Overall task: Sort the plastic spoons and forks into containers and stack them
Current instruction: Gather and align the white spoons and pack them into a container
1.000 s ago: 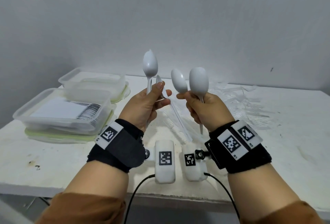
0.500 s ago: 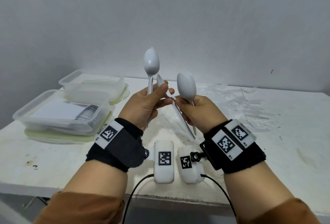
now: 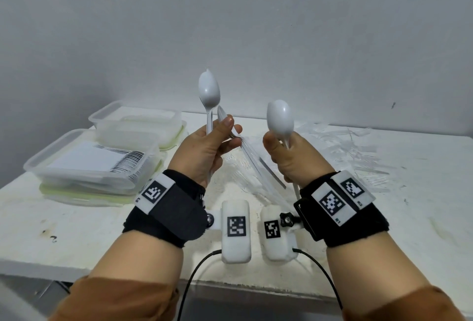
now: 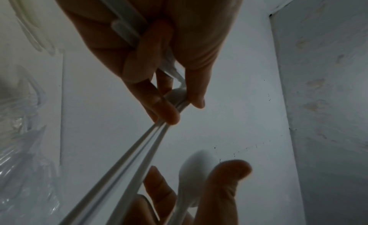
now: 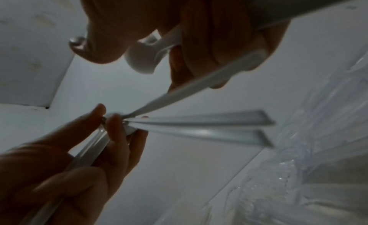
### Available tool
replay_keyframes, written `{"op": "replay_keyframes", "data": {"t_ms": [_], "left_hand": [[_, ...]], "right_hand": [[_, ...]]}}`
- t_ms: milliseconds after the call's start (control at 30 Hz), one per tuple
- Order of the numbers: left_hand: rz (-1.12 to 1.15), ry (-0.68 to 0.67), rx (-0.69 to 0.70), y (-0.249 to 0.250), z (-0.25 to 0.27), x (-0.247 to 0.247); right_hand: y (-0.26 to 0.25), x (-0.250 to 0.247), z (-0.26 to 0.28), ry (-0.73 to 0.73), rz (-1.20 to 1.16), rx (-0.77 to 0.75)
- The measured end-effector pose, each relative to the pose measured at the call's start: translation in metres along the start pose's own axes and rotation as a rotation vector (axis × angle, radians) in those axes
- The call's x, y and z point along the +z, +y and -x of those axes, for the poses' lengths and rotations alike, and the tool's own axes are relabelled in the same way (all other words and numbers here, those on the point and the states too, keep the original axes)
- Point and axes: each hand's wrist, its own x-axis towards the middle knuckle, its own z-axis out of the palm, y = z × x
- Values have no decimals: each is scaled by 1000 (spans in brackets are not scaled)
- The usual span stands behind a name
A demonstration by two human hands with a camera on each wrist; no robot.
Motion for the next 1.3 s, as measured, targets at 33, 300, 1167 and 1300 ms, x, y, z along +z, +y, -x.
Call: {"op": "replay_keyframes", "data": {"t_ms": [33,300,1167,1300], "left_hand": [[-2,-1,-5,0,1,0],[-3,-11,-29,1,0,4],[2,-51,7,-1,-5,7],[15,-30,18,2,-5,4]], "right_hand": [[0,1,0,-10,-8,5],[1,2,-3,43,-204,127],[8,4,-8,74,-133,6],[8,-1,-10,158,-72,-9]]}}
